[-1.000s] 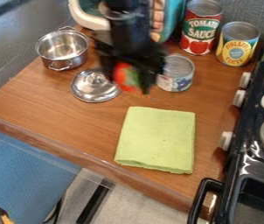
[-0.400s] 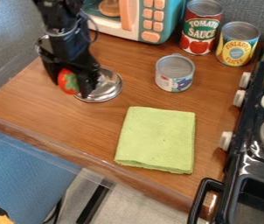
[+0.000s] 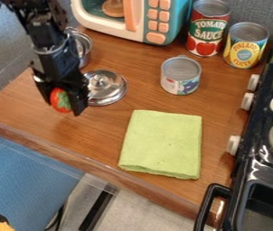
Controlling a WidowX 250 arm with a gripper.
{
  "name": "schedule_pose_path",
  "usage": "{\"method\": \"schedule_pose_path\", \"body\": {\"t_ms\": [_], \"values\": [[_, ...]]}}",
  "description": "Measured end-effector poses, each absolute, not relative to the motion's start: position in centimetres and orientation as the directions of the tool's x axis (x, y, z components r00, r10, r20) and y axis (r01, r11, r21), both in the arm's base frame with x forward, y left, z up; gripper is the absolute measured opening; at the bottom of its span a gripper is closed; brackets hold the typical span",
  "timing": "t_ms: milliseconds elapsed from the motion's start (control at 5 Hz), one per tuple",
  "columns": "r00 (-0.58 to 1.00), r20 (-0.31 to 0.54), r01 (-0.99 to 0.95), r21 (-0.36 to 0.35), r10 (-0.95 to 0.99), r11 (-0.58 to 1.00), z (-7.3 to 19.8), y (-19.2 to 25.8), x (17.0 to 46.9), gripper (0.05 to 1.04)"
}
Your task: Move the tomato to the bottom side of the table
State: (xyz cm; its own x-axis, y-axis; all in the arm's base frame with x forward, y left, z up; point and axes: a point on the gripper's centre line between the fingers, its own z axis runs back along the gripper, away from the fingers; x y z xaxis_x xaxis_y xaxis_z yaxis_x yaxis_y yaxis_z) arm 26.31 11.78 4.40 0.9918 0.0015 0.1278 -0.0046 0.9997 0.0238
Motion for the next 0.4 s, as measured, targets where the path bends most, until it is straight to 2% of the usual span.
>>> {"method": "schedule_pose_path", "body": {"t_ms": [200, 400], "values": [[0.992, 0.127, -0.017, 0.049, 0.01, 0.999, 4.28, 12.66, 26.01, 0.857], [0.993, 0.121, -0.019, 0.056, 0.012, 0.998, 4.13, 13.55, 25.37, 0.918]]}}
